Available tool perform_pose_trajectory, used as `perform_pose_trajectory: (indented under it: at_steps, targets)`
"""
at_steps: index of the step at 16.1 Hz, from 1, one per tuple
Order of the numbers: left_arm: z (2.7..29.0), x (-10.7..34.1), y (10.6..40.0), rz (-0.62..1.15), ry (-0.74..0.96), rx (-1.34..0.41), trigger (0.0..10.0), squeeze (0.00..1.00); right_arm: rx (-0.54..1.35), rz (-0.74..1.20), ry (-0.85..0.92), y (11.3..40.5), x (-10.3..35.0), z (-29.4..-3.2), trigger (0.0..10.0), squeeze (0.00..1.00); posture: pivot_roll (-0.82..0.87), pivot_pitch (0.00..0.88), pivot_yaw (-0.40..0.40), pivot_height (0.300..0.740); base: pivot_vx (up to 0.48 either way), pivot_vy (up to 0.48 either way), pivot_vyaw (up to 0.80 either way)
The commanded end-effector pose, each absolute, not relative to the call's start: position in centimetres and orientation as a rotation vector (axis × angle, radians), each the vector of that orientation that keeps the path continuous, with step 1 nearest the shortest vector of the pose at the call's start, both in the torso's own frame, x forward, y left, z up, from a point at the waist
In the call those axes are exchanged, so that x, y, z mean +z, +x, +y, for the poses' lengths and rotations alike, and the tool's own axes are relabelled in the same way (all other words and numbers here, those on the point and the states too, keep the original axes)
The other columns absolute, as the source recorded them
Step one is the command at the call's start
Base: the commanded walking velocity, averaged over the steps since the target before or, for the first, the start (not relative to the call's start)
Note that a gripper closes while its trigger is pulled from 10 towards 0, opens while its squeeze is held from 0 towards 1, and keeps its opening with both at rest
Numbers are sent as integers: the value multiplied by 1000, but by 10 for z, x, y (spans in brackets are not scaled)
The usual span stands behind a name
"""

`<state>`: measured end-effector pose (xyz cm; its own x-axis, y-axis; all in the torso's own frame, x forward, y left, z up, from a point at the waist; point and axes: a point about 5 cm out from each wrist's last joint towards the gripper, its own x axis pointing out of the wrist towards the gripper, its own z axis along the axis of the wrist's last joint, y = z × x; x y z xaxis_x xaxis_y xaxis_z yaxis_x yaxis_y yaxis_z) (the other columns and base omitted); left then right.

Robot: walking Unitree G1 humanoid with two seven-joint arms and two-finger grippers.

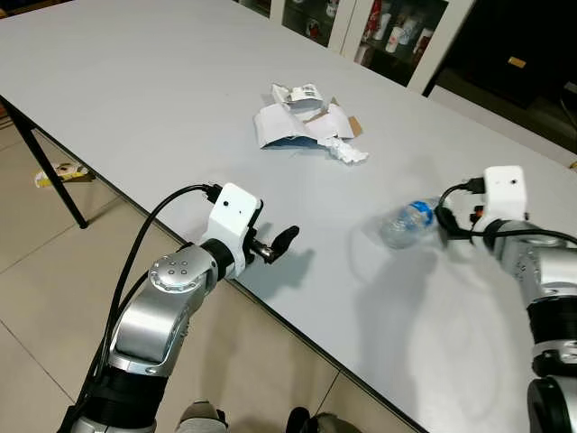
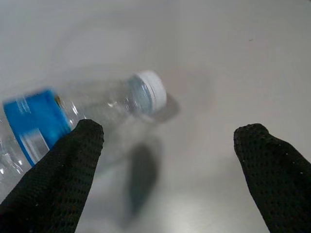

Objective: Picking trash to rubbish bin

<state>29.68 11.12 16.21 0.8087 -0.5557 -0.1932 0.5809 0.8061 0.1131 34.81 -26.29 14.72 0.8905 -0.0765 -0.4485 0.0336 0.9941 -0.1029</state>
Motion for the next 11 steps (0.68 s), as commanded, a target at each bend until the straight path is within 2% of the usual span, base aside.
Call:
perform_pose_trajectory:
  at_steps: [1, 6, 11]
  targets:
    - [103, 164, 293, 145, 161, -646, 10000, 0, -57, 490, -98, 345, 143, -265, 10000, 0, 278, 173, -174, 740, 0, 0, 0]
    - [100, 164, 293, 145, 161, -652, 10000, 0, 7, 471, -97, 351, 145, -247, 10000, 0, 277, 172, -175, 740, 0, 0, 0]
    - [99, 163, 293, 146, 161, -654, 10000, 0, 12, 473, -96, 351, 144, -252, 10000, 0, 274, 168, -175, 740, 0, 0, 0]
